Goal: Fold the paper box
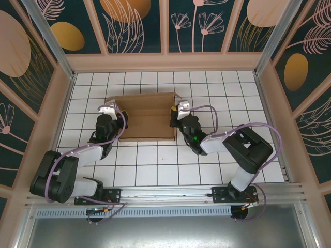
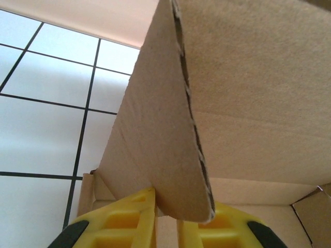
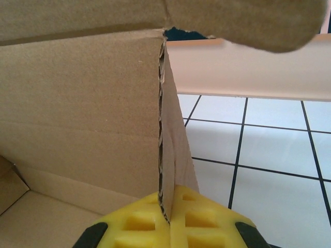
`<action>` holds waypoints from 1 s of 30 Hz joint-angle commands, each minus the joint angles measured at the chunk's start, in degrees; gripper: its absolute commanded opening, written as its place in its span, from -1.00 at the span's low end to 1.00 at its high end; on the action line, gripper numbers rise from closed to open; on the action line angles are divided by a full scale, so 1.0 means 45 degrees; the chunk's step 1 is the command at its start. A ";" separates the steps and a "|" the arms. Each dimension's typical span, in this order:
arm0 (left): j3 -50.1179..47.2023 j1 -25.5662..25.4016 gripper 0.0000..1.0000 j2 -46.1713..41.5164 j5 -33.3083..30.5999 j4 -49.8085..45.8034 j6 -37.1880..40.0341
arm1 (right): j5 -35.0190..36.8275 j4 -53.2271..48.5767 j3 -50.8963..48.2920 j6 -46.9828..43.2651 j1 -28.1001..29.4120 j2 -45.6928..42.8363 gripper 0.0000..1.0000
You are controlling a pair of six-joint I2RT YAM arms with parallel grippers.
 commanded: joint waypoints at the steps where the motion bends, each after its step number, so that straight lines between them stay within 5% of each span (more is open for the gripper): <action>1: -0.0317 -0.0219 -0.71 -0.0141 0.1175 -0.0150 -0.0405 | -0.0627 -0.0455 0.0229 0.0355 0.0772 0.0595 -0.96; 18: -0.1519 -0.0219 -0.81 -0.0967 0.0499 -0.0808 -0.1906 | 0.2220 0.2425 -0.2049 0.0541 0.1540 0.1796 -1.00; 30: -0.1863 -0.0224 -0.87 -0.1238 -0.0369 -0.1700 -0.2151 | 0.1803 0.3609 -0.2783 -0.0260 0.1543 0.1867 -0.99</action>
